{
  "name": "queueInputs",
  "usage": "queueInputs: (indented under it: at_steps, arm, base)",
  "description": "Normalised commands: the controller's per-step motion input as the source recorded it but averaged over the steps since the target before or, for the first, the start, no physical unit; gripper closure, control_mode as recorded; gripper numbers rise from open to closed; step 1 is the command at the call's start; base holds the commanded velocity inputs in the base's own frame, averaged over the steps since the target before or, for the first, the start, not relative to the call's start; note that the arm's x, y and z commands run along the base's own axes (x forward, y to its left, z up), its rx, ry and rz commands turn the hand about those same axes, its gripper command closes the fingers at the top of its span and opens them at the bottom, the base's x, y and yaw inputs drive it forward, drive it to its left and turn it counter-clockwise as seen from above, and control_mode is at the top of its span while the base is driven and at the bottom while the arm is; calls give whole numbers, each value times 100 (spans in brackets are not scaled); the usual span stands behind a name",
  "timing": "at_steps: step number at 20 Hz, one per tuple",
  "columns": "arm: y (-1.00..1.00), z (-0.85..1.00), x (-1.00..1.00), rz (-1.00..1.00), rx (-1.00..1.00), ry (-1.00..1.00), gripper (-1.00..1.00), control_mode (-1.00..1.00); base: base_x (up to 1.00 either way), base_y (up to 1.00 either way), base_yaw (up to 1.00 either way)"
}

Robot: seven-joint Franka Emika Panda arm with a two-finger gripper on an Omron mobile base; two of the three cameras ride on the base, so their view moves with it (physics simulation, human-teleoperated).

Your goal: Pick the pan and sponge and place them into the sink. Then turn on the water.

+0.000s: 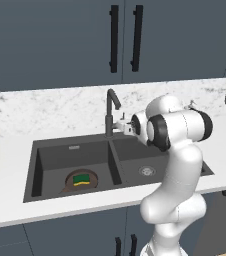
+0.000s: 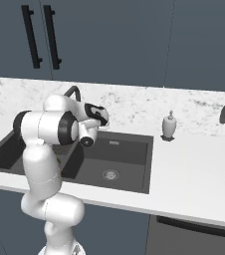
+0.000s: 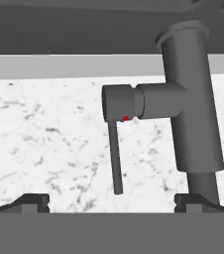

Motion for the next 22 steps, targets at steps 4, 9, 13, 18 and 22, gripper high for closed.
queueInputs:
  at_steps: [4,9,13,18,22]
  arm:
    - [0,-17,33,-2,0,0,-100,-100]
    - [0,-13,39,-1,0,0,-100,-100]
    - [0,-13,40,0,0,0,-100,-100]
    - [0,-12,44,0,0,0,-100,-100]
    - [0,-14,42,0,0,0,-100,-100]
  base:
    - [0,0,0]
    - [0,0,0]
    - [0,0,0]
    - [0,0,0]
    - [0,0,0]
